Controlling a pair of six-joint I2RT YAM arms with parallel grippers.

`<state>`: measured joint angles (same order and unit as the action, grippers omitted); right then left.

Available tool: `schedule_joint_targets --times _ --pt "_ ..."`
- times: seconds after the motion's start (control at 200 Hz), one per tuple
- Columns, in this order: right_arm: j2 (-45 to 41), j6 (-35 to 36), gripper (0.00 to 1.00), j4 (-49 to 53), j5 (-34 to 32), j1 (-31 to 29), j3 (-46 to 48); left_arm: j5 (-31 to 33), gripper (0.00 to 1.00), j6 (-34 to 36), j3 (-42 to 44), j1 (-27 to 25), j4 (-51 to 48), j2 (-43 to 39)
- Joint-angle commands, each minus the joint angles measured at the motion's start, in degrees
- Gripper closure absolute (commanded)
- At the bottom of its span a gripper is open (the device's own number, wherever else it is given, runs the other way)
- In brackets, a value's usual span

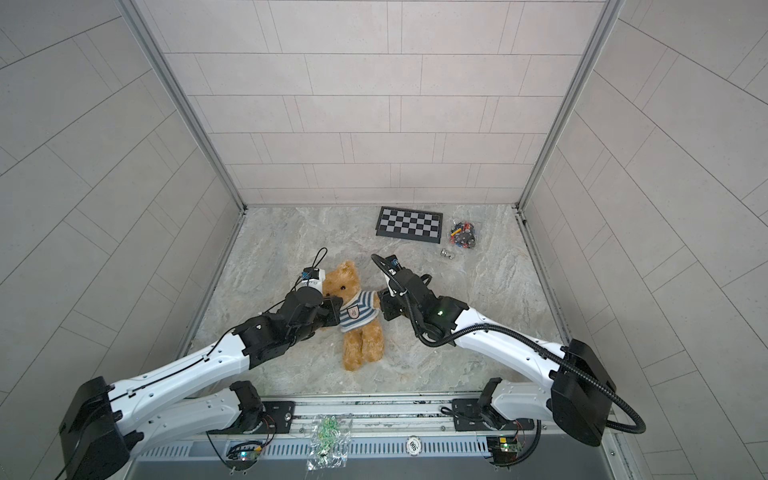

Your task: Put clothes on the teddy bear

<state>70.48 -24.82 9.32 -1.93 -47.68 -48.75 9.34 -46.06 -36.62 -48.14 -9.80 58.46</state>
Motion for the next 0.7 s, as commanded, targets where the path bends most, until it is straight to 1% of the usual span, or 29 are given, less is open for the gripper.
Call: schedule_joint_targets --times 0.0,0.21,0.38,0.516,0.696 --pt "-2.2 0.7 0.65 0.7 -1.9 0.3 0.6 1.1 1.0 1.6 -0.9 -0.2 0.1 1.3" --pt "-7.9 2.1 0.63 -1.3 -4.3 1.8 4.9 1.3 1.0 3.3 -4.1 -0.1 -0.1 6.4" --pt "-11.7 3.8 0.61 -3.8 -2.9 4.9 8.8 1.1 1.0 4.8 -8.2 -0.1 -1.2 11.3" --pt "-14.5 5.9 0.6 -4.4 -3.1 7.1 10.7 0.4 1.0 5.9 -11.4 -0.1 -2.0 14.9" --pt "-17.3 6.2 0.58 -4.9 -2.2 10.7 12.9 -1.0 1.0 7.5 -14.5 -0.1 -2.9 19.2"
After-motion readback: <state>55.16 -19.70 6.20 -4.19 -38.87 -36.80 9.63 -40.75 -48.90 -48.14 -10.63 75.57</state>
